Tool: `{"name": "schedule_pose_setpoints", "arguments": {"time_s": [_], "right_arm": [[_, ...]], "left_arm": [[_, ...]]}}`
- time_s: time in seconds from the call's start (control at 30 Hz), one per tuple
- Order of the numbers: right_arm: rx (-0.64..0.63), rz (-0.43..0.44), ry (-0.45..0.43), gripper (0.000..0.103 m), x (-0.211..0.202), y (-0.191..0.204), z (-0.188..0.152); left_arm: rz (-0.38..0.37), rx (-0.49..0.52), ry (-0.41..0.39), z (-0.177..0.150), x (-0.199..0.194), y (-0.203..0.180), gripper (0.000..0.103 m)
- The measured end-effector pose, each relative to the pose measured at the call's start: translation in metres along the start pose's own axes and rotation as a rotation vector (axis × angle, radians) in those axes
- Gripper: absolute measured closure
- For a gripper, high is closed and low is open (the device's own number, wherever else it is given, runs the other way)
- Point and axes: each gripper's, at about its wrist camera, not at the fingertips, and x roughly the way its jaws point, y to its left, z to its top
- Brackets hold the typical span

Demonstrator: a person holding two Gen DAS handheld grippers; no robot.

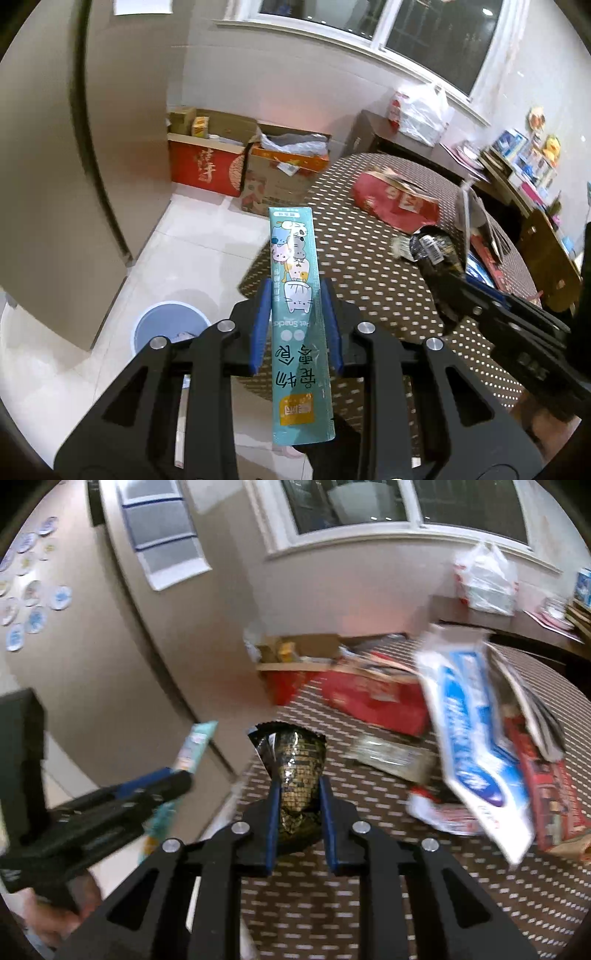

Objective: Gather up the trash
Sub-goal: 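Carry both items over the bin and open both tools to drop them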

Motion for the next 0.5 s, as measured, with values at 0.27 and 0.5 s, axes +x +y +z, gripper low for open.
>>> {"name": "schedule_pose_setpoints", "arguments": {"time_s": [0.27,0.5], "right_arm": [[-0.073,0.173,0.071,0.083,0.048,0.082,-0.002],[-0.105,0.217,0.147,0.083,0.105,0.128,-0.005]], "left_arm": [[0.094,-0.106,-0.008,-0.007,-0.012,0.077,0.076],[0.166,-0.193,0.041,-0.016,0.004,0.142,0.076]]}}
